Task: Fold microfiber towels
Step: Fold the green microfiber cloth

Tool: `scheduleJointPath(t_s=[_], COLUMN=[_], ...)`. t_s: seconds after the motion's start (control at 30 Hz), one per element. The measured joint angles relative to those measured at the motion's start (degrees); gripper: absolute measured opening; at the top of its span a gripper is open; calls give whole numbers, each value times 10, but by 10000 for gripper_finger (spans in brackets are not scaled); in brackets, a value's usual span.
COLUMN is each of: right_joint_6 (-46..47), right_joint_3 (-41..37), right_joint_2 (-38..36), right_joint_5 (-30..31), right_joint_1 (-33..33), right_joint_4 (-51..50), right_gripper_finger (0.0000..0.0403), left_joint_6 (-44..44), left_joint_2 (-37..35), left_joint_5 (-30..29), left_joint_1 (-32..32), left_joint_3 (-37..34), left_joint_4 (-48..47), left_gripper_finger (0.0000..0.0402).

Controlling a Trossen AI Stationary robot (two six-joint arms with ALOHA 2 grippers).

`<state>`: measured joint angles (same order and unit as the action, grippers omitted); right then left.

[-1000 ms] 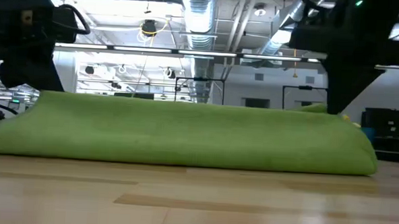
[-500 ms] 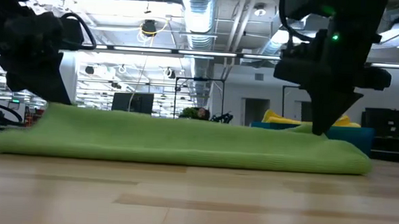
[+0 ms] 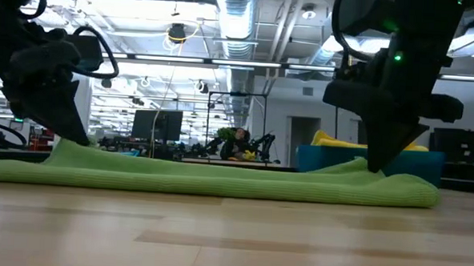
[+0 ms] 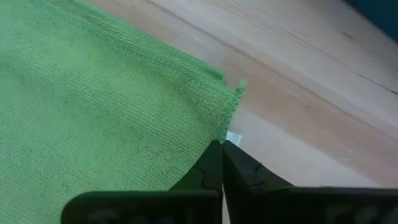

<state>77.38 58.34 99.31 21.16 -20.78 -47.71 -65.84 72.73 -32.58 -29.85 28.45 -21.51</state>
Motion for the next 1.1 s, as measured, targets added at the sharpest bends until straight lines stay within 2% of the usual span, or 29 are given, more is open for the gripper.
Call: scheduleJointPath(t_s=[0.37,0.57,0.7,0.9,1.1], right_joint_6=[1,1,-8,-14,-55], right_joint_3=[-6,-6,6,29,29], right_joint_2=[0,0,0,0,0], right_joint_5=[1,3,32,70,89], right_joint_1=[14,22,15,-22,-76], right_joint_4=[-3,-12,-8,35,143], right_gripper_finger=[80,119,149,175,167], left_joint_6=[-8,3,37,79,77], left_joint_2=[-10,-7,-7,-7,-46], left_joint_5=[-47,-50,-51,-38,-11], left_joint_1=[3,3,3,3,4], left_joint_3=[0,0,0,0,4], left_joint_4=[12,9,18,27,24], left_gripper_finger=[9,10,14,64,132])
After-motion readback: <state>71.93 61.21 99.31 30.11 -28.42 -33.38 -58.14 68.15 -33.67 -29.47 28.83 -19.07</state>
